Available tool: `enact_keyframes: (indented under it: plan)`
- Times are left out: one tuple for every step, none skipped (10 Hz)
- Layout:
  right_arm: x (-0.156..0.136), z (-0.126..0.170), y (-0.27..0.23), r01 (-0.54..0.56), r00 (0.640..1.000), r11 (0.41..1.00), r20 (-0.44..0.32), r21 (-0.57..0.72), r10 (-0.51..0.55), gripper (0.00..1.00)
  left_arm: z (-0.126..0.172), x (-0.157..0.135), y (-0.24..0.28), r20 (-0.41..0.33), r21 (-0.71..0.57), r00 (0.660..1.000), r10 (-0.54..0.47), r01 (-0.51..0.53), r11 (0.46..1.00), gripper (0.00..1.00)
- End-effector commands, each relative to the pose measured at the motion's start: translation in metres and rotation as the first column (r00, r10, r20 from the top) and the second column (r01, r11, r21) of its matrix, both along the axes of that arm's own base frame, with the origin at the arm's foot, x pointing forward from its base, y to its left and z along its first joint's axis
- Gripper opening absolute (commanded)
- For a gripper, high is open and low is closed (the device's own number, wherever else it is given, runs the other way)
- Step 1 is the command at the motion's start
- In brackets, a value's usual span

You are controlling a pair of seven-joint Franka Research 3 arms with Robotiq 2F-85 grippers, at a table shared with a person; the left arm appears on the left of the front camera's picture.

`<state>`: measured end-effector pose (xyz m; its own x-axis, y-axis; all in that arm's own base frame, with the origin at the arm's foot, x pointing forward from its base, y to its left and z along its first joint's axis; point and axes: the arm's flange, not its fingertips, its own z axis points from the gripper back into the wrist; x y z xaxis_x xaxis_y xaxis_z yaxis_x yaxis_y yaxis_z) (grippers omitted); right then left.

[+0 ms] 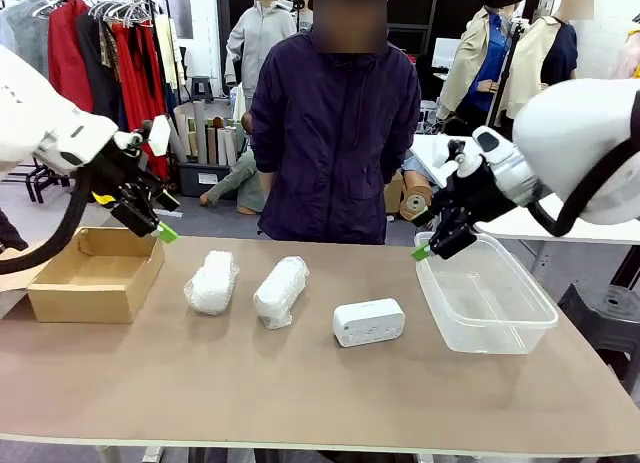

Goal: Separate and place wrapped and unwrapped clocks.
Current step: Pick up the Digital clock indicated by the person.

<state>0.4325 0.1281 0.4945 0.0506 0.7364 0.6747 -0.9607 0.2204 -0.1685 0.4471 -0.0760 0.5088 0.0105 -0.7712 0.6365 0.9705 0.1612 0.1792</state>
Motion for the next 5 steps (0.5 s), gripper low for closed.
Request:
enact_keyframes:
  plan:
    - [0.027,-0.005,-0.009,-0.102,0.994,0.990,0.054,0.093,0.097,1.00,-0.007,0.027,0.017,0.025,0.011,0.991,-0.131,0.130,0.991,1.00]
    - [0.033,0.002,-0.013,-0.138,0.989,0.984,0.074,0.110,0.131,1.00,-0.004,0.033,0.020,0.037,0.006,0.989,-0.140,0.140,0.990,1.00]
    - [0.040,0.007,-0.016,-0.167,0.983,0.980,0.092,0.104,0.158,1.00,-0.001,0.040,0.025,0.013,-0.022,0.995,-0.102,0.102,0.995,1.00]
    - [0.046,0.008,-0.019,-0.152,0.984,0.983,0.111,0.101,0.140,1.00,0.003,0.046,0.030,-0.014,-0.046,0.994,-0.104,0.104,0.994,1.00]
    - [0.047,0.009,-0.018,-0.079,0.994,0.991,0.089,0.109,0.070,1.00,0.007,0.045,0.030,-0.049,-0.110,0.998,-0.030,0.025,0.994,1.00]
